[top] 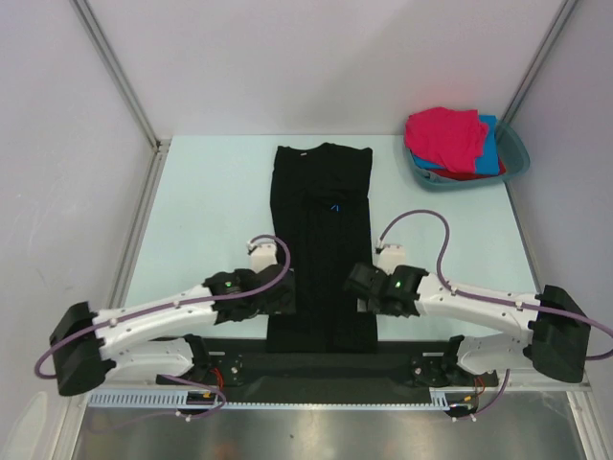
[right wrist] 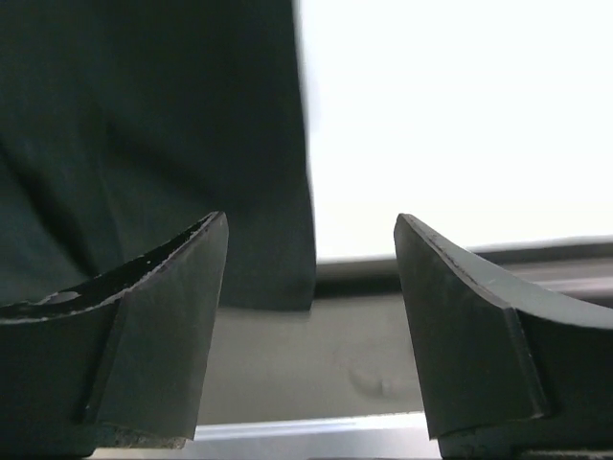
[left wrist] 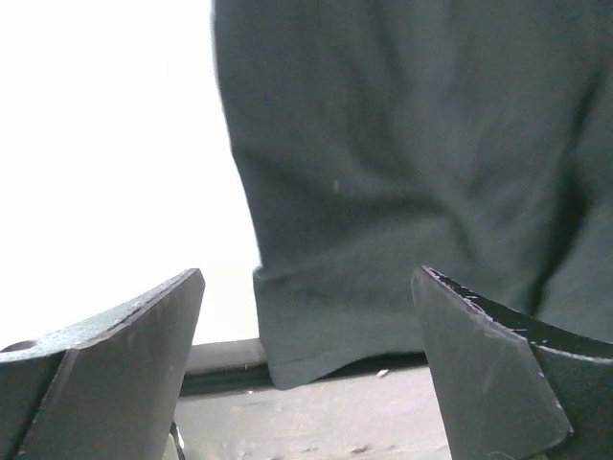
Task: Fold and stack the t-shirts
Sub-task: Fold the tshirt
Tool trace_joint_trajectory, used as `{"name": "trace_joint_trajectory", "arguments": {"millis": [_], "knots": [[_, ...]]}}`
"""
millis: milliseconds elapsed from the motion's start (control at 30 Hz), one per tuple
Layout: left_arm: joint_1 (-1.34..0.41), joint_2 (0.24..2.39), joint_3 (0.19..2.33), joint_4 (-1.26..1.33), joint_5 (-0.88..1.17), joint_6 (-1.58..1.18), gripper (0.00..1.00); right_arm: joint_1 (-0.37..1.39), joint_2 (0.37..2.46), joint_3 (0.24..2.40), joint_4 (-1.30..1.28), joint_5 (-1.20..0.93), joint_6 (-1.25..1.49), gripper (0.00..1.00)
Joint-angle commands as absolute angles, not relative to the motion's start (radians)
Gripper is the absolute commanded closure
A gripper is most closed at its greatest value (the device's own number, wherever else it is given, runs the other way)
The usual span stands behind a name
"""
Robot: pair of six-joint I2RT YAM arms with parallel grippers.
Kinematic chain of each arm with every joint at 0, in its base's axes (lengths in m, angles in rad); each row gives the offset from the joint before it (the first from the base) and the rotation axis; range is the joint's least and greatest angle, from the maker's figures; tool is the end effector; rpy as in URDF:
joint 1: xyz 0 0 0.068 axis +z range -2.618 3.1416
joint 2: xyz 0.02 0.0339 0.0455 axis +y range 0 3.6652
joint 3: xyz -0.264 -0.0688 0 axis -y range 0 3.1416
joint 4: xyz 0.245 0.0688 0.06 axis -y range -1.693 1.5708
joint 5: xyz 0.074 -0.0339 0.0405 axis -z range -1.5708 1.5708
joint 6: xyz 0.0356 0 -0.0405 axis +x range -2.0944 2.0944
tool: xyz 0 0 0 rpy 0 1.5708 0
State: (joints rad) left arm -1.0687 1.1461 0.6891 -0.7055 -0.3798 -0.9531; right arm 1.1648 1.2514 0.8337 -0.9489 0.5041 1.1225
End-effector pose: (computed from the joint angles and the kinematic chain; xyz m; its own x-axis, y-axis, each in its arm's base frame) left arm 0.1079 -0.1690 0.2015 -0.8617 -0.0036 -0.5073 0.0704 0.9895 -0.1266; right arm 0.0974 0.1831 0.2166 -0.8577 0.0028 -0.5141 0.0166 0.9996 -0.0223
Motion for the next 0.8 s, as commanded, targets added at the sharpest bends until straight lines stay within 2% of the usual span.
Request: {"name": "trace_joint_trajectory", "arguments": {"millis": [0,100,300,400,533,667,733,767], "knots": [[-1.051,1.008,0.759,-0.798,-0.616,-0.996,0.03,1.014,1.247,0.871,-0.838,0.546,0.938,0.25],[-0.993,0.963,0.787,-0.796,-0.701,-0.95,0.0,0.859,1.2,0.859,-0.7,0.461,0.801,0.24],[-0.83,0.972,0.794,-0.555,-0.624,-0.737,0.0,0.602,1.264,0.952,-0.496,0.171,0.582,0.22],[-0.753,1.067,0.859,-0.399,-0.53,-0.614,0.0,0.513,1.406,1.064,-0.473,0.098,0.499,0.22],[-0.648,1.279,1.024,-0.328,-0.454,-0.528,0.0,0.407,1.587,1.189,-0.343,-0.064,0.448,0.21],[-0.467,1.526,1.188,-0.242,-0.169,-0.503,0.0,0.325,1.805,1.371,-0.293,-0.236,0.442,0.21],[-0.411,1.655,1.29,-0.229,-0.039,-0.524,0.04,0.311,1.927,1.493,-0.285,-0.367,0.425,0.27],[-0.373,1.689,1.327,-0.268,-0.046,-0.55,0.04,0.302,1.96,1.526,-0.275,-0.394,0.433,0.28]]}}
